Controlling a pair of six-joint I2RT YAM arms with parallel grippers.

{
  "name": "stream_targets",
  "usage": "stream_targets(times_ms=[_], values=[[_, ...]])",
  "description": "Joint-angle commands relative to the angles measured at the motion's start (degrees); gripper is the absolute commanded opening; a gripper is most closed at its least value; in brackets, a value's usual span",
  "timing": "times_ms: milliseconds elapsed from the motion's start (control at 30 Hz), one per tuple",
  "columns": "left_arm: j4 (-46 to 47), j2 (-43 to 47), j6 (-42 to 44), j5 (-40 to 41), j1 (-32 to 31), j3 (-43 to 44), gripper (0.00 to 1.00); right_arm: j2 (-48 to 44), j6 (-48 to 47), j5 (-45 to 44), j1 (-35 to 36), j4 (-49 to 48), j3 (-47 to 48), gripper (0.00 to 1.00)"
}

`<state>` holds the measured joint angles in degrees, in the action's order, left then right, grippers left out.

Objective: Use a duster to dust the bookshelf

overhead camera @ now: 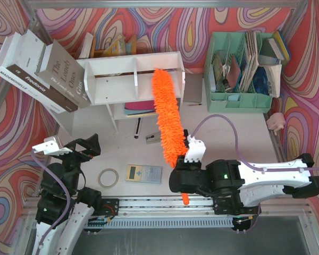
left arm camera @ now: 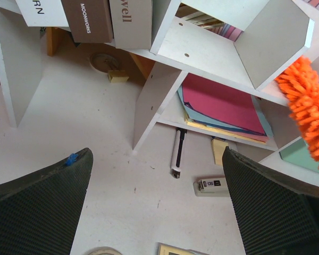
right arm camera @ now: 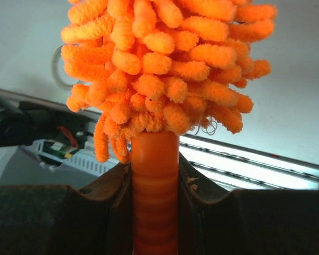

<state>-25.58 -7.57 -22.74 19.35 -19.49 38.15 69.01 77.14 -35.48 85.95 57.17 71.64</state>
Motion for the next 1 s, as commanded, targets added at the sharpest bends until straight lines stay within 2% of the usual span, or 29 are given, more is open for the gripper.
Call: stream_targets(times_ms=[0, 100, 300, 467, 533, 667, 867, 967], values=[[0.7, 0.7, 0.2, -0.6, 0.2, 0.3, 0.98, -2.1, 12.7, -6.1, 0.2, 17.8, 3.7, 0.0], [0.8, 0.6, 0.1, -0.6, 0.2, 0.2, 0.99, -2.0, 11.0, -6.9, 0.2, 17.9, 5.1, 0.0], [0.6, 0.9, 0.1, -0.5, 0.2, 0.2, 0.98, 3.1, -0.4, -4.0, 0.2, 6.7, 8.1, 0.0], [0.7, 1.0, 0.1, -0.5, 0.2, 0.2, 0.98, 5.6, -11.3, 1.0, 0.2, -7.8, 7.4, 0.0], [0.6, 1.0, 0.0, -0.5, 0.2, 0.2, 0.98, 6.2, -13.1, 1.8, 0.2, -9.8, 7.9, 0.0], [0.5, 1.2, 0.0, -0.5, 0.3, 0.2, 0.98, 6.1, -6.9, -2.3, 0.1, -0.5, 9.6, 0.0], [0.2, 1.2, -0.2, -0.1, 0.2, 0.2, 0.98, 2.3, 10.5, -8.1, 0.1, 22.2, 9.8, 0.0], [0.0, 1.2, -0.3, 0.2, 0.2, 0.3, 0.98, 2.1, 10.4, -8.5, 0.1, 22.9, 10.1, 0.0]])
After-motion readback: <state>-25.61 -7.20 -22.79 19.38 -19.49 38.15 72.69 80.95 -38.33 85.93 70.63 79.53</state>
